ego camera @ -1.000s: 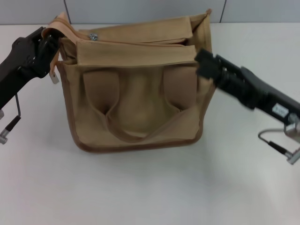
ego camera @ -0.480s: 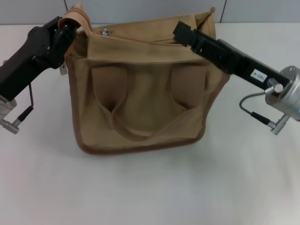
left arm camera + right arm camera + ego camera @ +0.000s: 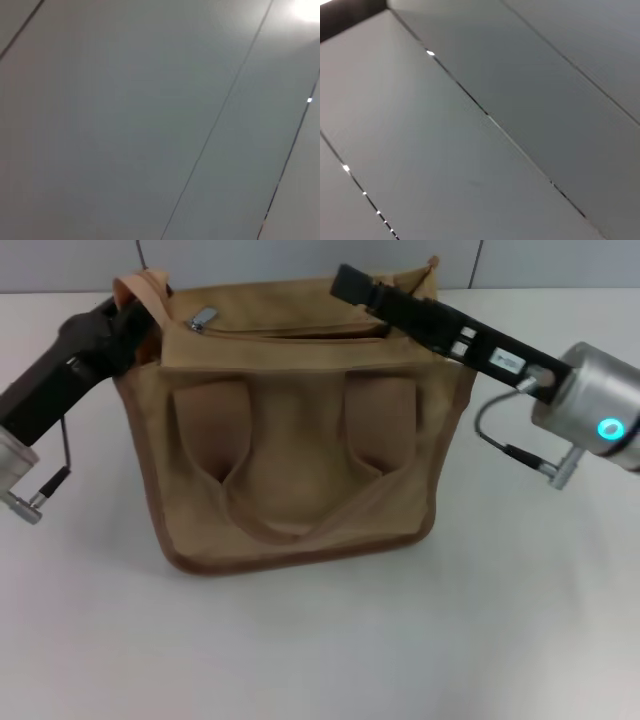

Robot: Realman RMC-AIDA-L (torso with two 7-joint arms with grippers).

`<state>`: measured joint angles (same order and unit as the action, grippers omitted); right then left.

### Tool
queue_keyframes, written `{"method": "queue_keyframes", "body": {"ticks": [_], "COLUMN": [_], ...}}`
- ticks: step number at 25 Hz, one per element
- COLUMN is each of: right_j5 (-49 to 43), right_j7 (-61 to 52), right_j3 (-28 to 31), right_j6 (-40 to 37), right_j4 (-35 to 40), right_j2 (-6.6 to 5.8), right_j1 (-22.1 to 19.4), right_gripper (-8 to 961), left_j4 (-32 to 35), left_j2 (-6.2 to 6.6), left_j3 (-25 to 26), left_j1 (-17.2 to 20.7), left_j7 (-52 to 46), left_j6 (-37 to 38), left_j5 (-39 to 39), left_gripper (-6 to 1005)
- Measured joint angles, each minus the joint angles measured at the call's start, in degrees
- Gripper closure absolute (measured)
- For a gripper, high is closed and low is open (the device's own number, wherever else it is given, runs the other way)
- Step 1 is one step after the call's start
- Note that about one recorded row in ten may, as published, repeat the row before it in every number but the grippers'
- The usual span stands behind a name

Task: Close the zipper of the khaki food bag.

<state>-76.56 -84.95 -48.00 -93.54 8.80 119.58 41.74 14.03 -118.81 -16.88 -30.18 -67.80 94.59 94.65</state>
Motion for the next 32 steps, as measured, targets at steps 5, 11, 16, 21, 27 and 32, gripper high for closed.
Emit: {"method": "queue_keyframes", "body": {"ticks": [5, 11, 16, 21, 27, 32], "right_j5": [-0.04, 0.21, 0.28, 0.45, 5.69, 6.84], "right_j7": [-7.2, -8.86, -8.54, -11.17, -32.26, -50.75], "right_j3": [-4.01, -3.81, -3.6, -3.73, -3.57, -3.8], "right_j6": [1.31, 0.88, 1.04, -4.53, -7.76, -4.89], "right_j4": [1.6, 2.76, 3.95, 3.8, 2.93, 4.14], "right_j2": [0.11, 0.12, 0.01, 0.17, -0.12, -0.27], "right_j1": [2.87, 1.39, -0.87, -1.26, -0.86, -0.48], "right_gripper": [262, 263, 264, 265, 266, 267], "left_j4": [-0.51, 0.48, 2.6, 3.72, 3.75, 3.26], "left_j2": [-0.18, 0.08, 0.23, 0.28, 0.16, 0.0], "left_j3": [-0.32, -0.02, 0.08, 0.37, 0.26, -0.18], "left_j1": [-0.58, 0.43, 3.55, 5.41, 4.44, 1.86], "left_j7": [-2.24, -2.37, -2.05, -2.6, -2.68, -2.77], "left_j6": [-0.04, 4.39, 4.04, 6.33, 9.17, 9.14], "left_j5": [0.15, -0.01, -0.22, -2.03, -2.27, -2.13], "left_gripper": [968, 968, 968, 968, 968, 968]}}
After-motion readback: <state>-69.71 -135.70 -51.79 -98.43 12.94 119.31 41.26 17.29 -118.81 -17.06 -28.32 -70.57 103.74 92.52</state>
